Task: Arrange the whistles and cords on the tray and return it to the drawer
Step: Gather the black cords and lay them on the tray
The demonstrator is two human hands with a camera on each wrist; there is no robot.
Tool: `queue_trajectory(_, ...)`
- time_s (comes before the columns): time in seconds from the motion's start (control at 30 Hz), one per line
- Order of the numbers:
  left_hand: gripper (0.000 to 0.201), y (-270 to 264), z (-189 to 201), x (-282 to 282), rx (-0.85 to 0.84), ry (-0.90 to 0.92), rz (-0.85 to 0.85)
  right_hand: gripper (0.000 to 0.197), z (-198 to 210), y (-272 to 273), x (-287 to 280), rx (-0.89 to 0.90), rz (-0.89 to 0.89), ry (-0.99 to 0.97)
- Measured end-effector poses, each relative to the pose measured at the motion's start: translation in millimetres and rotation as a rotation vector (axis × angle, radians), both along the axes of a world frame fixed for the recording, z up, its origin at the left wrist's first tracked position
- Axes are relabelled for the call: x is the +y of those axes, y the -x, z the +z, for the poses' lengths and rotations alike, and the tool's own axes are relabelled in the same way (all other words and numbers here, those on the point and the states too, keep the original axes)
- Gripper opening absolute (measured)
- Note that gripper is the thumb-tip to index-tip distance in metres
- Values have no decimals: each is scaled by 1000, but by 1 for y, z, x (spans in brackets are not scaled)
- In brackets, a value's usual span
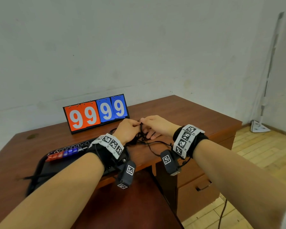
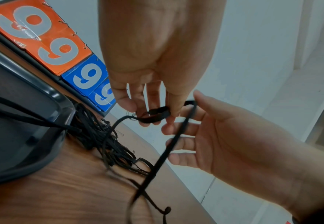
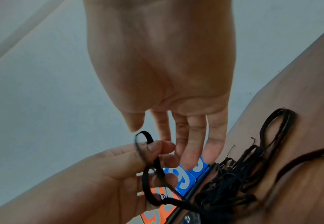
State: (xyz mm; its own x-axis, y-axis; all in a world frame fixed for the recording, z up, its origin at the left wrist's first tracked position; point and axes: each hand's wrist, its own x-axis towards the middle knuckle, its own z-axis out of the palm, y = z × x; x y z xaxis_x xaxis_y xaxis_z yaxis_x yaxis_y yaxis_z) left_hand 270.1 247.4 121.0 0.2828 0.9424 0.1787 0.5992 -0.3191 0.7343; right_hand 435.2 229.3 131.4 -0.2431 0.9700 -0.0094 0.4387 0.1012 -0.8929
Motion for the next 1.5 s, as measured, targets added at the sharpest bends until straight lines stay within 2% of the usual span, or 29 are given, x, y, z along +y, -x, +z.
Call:
queue_trajectory(0.1,15,4,3,-4,40,-23,1,36,2,3,-5,-41,17,-35)
queue_trajectory(0.3,10,14,8,-15,-2,-32,0,21,4,9,-12,-42,27,-115)
queue_trajectory(0.47,21,18,12,-27,-121,157,51,21,7,10,-16,55,-31,-99)
queue_trajectory(0.63,25,27,15,-33,-146,279,44,18,7,11,-20,115,-60,-91)
queue_trajectory(0.87,22,39,16,-39,-129,167,22,19,4,18,-22,141,-75,-62)
queue_trajectory(0.97,14,43,16,-41,-148,118,39,20,5,22,-24,136,-73,-43)
queue_trajectory(1.17,6,49,20,-46,-50,-25,32,33,12,38,-34,78,-25,-48)
queue_trajectory(1.3,7,55,22,-48,6,-67,26,25,12,54,-35,157,49,-45)
queue_trajectory(1.5,3,90,23,-51,-61,-81,125,25,13,75,-33,257,46,29)
